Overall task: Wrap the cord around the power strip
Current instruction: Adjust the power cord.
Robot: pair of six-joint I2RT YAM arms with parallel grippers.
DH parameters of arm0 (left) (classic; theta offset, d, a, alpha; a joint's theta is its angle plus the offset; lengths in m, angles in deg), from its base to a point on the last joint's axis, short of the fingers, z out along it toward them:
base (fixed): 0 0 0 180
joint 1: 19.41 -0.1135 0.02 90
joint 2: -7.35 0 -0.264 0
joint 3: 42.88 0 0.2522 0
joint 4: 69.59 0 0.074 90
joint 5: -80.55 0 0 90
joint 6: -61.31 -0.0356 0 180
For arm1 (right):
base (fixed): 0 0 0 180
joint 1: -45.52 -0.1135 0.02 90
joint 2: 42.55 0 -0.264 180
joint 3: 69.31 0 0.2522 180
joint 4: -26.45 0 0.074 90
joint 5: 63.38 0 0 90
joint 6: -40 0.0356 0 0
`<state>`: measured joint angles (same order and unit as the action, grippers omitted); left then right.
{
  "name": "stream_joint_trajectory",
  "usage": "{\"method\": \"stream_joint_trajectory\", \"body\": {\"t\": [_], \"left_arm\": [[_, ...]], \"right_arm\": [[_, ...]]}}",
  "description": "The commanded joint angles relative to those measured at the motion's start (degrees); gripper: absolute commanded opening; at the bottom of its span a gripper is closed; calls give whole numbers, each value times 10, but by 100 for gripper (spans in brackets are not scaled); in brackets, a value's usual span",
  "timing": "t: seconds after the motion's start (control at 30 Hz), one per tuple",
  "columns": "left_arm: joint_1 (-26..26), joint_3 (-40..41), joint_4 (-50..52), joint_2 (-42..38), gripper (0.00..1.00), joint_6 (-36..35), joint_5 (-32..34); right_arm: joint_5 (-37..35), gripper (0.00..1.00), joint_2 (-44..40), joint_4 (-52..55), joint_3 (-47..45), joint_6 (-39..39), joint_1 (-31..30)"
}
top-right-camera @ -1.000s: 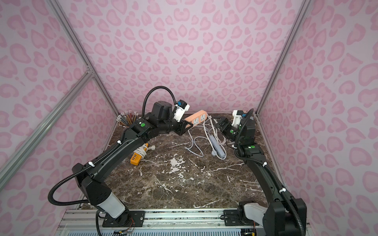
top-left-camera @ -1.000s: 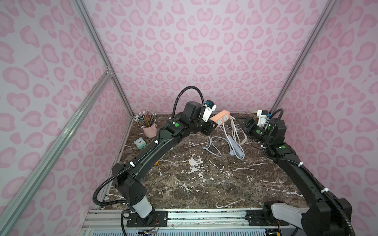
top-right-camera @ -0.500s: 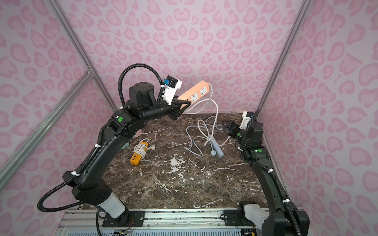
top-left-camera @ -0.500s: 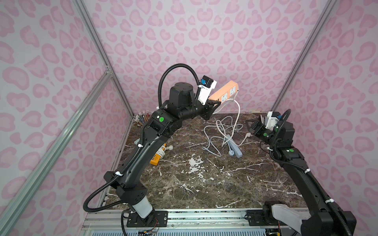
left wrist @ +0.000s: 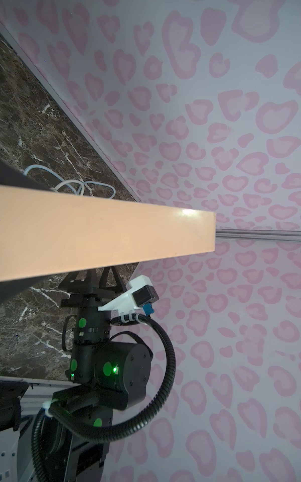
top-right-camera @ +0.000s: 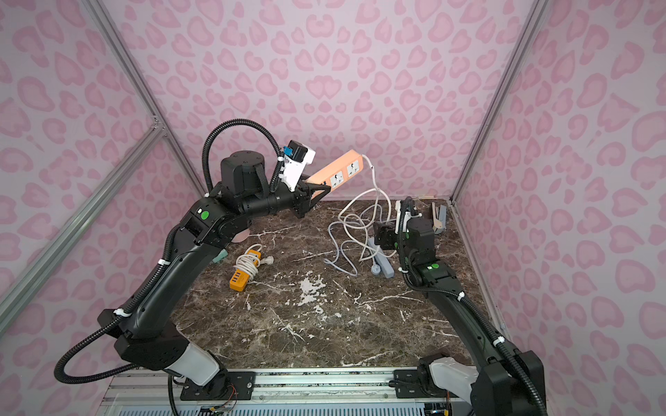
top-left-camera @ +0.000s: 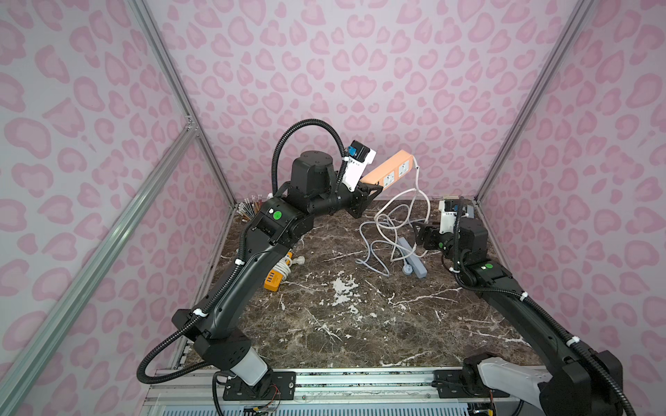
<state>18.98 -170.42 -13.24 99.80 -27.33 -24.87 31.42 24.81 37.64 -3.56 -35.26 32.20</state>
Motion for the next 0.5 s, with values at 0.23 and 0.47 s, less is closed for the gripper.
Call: {"method": "stream_joint_trajectory", "body": {"t": [0.23, 0.47], "left_arm": [[-83, 111, -108, -84, 3, 44, -18], [-325, 271, -229, -207, 3, 163, -7]], "right_arm": [[-16, 4, 133, 44, 103, 138, 94], [-50, 3, 122, 140, 36, 194, 228]]}}
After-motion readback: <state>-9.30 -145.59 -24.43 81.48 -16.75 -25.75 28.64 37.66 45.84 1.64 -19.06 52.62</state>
